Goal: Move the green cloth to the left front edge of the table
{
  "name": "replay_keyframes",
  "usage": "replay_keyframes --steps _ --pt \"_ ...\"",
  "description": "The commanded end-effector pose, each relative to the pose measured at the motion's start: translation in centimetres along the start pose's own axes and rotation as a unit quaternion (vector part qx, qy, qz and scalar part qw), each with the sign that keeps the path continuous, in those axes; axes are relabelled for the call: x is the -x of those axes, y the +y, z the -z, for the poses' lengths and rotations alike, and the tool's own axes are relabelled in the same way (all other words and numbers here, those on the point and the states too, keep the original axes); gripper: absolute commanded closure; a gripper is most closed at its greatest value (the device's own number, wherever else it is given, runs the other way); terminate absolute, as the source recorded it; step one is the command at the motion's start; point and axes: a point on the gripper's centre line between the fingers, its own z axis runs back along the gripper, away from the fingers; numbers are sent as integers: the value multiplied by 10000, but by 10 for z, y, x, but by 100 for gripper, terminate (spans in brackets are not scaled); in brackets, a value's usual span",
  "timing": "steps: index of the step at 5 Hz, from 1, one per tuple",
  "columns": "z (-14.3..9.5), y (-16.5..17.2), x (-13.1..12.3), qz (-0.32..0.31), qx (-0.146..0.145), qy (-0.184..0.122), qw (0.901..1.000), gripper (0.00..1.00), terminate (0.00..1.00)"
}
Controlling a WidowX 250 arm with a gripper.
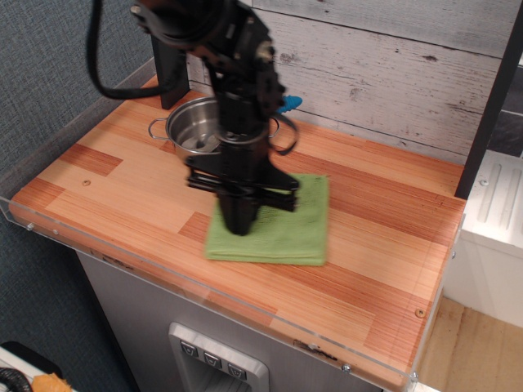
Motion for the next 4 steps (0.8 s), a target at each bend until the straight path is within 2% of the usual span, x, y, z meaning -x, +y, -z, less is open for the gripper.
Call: replay_keyframes --steps 1,2,3,4 --pt "-4 45 14 1201 -410 389 9912 100 0" --pt "-6 69 15 1864 -556 152 9808 100 0" --pt "-2 92 12 2091 -757 -20 9750 100 0" --pt "1 111 6 2386 -922 -43 9667 100 0"
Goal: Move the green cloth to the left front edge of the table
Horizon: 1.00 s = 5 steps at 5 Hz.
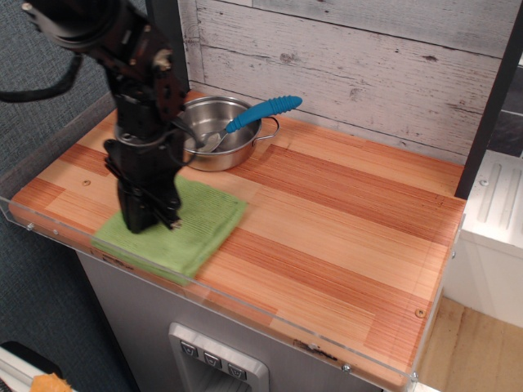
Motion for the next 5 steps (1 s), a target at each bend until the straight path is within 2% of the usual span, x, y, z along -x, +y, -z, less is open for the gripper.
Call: replay_keyframes --steps 1,3,5 --pt "0 45 2 384 -344 -173 9985 100 0" --pt "7 83 18 113 -422 -4 9990 100 0" --pt "-6 90 18 141 -538 -123 9984 100 0"
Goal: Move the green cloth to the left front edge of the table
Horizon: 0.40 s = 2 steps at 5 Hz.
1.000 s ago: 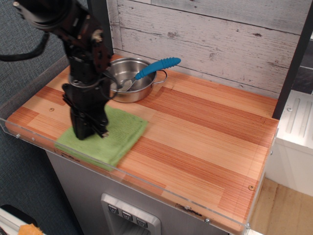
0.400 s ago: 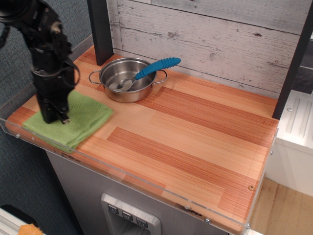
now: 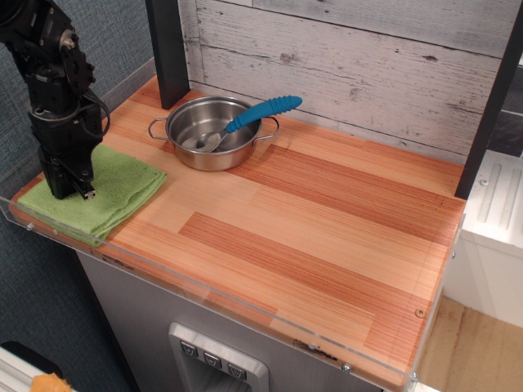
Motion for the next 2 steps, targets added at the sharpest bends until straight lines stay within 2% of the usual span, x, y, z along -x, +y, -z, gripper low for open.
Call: replay_keyframes --steps 1,2 --pt "-42 17 -14 10 -261 -347 9991 0 0" --pt "-59 21 -17 -158 -326 -373 9986 0 0"
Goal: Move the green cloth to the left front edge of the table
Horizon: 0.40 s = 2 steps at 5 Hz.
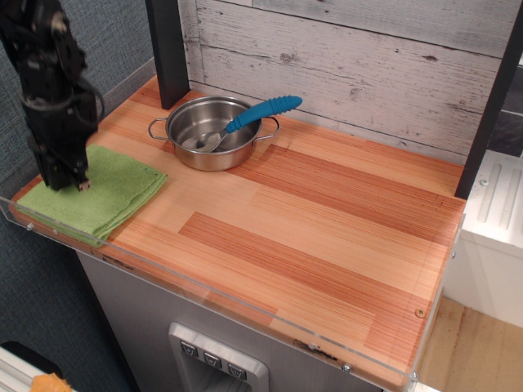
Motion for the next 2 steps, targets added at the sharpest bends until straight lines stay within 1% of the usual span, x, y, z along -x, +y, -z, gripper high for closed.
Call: replay_keyframes --steps 1,2 --pt "-47 21 -19 -233 -590 -147 9979 0 0" --pt "-66 19 -23 -208 -673 -253 9972 0 0"
